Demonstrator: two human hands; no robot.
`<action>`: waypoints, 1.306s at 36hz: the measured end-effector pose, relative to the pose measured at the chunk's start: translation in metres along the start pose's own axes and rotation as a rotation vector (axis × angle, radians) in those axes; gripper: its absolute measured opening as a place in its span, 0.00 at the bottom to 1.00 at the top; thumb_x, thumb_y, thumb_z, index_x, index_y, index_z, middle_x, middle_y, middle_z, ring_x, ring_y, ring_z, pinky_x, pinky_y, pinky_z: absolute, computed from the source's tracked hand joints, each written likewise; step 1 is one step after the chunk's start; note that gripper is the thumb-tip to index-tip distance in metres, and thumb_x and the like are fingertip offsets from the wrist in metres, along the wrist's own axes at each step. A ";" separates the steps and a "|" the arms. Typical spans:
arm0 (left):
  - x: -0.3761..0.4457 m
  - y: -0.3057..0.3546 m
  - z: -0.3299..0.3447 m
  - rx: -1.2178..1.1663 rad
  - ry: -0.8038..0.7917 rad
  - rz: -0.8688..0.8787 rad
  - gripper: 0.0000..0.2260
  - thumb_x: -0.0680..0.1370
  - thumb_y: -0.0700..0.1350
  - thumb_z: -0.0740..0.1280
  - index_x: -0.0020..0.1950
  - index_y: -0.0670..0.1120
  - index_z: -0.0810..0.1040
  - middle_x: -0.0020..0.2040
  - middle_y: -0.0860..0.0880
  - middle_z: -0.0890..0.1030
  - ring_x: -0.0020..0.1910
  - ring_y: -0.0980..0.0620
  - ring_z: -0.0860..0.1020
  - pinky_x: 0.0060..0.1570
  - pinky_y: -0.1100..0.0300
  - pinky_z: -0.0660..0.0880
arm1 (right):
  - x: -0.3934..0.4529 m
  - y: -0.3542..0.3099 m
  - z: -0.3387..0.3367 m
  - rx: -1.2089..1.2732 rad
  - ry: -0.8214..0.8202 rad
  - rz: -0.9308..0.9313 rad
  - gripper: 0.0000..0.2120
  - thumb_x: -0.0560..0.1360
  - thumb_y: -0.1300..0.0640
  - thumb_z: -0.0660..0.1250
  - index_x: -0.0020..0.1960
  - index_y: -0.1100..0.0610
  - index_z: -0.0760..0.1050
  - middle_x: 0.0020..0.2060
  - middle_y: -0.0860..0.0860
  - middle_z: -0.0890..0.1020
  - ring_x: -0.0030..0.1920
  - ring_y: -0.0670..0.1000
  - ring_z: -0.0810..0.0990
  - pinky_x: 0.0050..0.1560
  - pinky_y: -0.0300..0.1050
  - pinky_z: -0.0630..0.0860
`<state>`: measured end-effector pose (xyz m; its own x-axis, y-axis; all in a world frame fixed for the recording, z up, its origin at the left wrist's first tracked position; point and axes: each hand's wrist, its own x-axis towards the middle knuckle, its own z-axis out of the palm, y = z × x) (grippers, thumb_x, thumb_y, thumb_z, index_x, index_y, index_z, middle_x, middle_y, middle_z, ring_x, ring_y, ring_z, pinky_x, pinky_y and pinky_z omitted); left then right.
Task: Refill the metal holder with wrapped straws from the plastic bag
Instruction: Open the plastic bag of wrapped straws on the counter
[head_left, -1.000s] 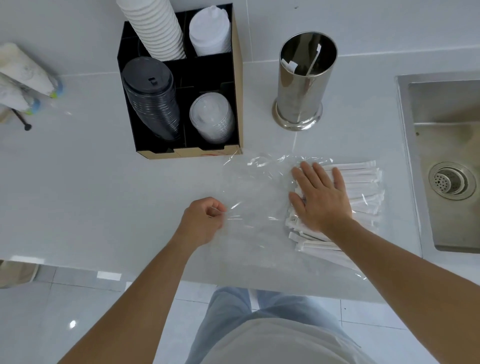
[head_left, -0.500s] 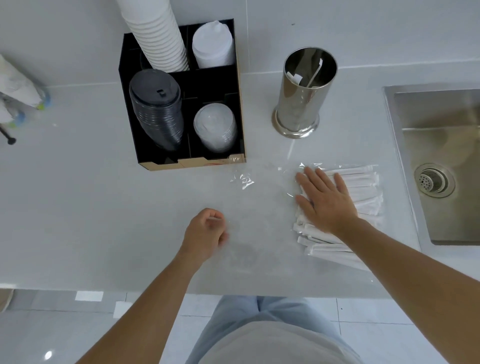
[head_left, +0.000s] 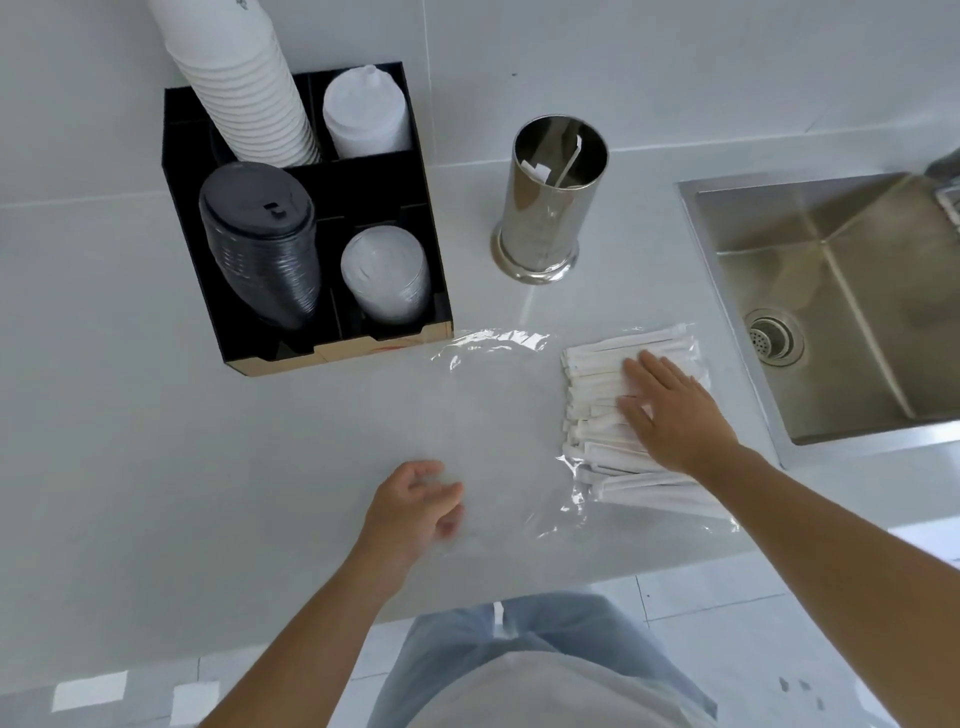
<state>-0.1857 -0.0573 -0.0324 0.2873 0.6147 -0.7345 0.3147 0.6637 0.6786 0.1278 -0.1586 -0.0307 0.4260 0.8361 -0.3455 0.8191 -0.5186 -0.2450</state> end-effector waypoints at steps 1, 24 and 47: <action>-0.001 -0.001 0.000 -0.016 -0.011 -0.017 0.13 0.74 0.37 0.73 0.57 0.42 0.76 0.40 0.41 0.82 0.34 0.48 0.80 0.41 0.51 0.80 | 0.000 0.002 -0.001 0.005 0.000 -0.006 0.27 0.82 0.47 0.56 0.79 0.54 0.57 0.79 0.54 0.58 0.79 0.56 0.54 0.76 0.58 0.55; -0.064 -0.057 0.077 -0.400 0.144 -0.116 0.11 0.72 0.35 0.73 0.53 0.38 0.81 0.47 0.39 0.86 0.46 0.46 0.84 0.43 0.59 0.82 | 0.096 0.050 -0.063 -0.113 -0.097 -0.096 0.17 0.80 0.56 0.58 0.67 0.55 0.74 0.63 0.58 0.75 0.64 0.61 0.74 0.61 0.52 0.72; -0.058 -0.049 0.204 -0.279 0.179 -0.146 0.07 0.75 0.37 0.71 0.45 0.33 0.82 0.36 0.40 0.79 0.37 0.48 0.78 0.47 0.55 0.81 | 0.136 0.034 -0.071 -0.111 -0.304 -0.290 0.10 0.75 0.55 0.61 0.36 0.46 0.70 0.39 0.44 0.75 0.44 0.53 0.75 0.44 0.42 0.70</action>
<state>-0.0336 -0.2129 -0.0236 0.0863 0.5532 -0.8286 0.0743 0.8258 0.5590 0.2408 -0.0496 -0.0214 0.0536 0.8450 -0.5320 0.9318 -0.2338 -0.2776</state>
